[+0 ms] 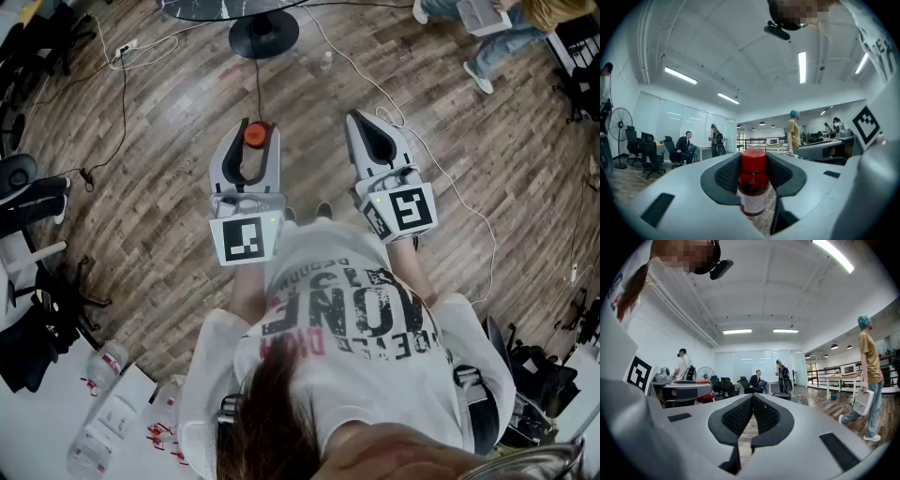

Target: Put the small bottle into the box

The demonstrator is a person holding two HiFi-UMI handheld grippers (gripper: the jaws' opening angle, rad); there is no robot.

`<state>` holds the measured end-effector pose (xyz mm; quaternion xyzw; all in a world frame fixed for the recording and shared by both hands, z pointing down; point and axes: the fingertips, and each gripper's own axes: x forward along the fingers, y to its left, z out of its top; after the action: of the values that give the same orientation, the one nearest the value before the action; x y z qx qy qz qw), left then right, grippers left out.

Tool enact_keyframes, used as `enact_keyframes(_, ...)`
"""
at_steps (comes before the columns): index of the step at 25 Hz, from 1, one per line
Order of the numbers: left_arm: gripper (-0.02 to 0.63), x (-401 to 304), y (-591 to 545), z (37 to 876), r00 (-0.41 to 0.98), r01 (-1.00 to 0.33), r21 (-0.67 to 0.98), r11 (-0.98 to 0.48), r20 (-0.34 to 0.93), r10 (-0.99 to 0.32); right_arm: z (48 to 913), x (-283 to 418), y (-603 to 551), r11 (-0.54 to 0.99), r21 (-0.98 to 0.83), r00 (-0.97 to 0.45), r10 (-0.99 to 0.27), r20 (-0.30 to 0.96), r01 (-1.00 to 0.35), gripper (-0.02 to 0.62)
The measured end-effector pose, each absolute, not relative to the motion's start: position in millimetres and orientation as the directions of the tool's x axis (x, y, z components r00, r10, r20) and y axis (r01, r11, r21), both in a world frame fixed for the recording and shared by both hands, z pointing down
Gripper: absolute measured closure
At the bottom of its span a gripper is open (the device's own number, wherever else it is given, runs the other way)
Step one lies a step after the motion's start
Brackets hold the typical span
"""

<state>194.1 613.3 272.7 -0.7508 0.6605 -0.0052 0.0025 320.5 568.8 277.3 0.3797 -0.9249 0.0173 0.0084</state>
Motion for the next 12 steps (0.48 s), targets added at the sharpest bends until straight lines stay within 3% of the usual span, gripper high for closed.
enact_keyframes(12,0.457,200.6,616.4,275.0,0.093,-0.995,-0.024,-0.093,0.009,-0.996,276.7,329.7,566.9,0.729,-0.031,-0.73,-0.684,0.017,-0.684,0.594)
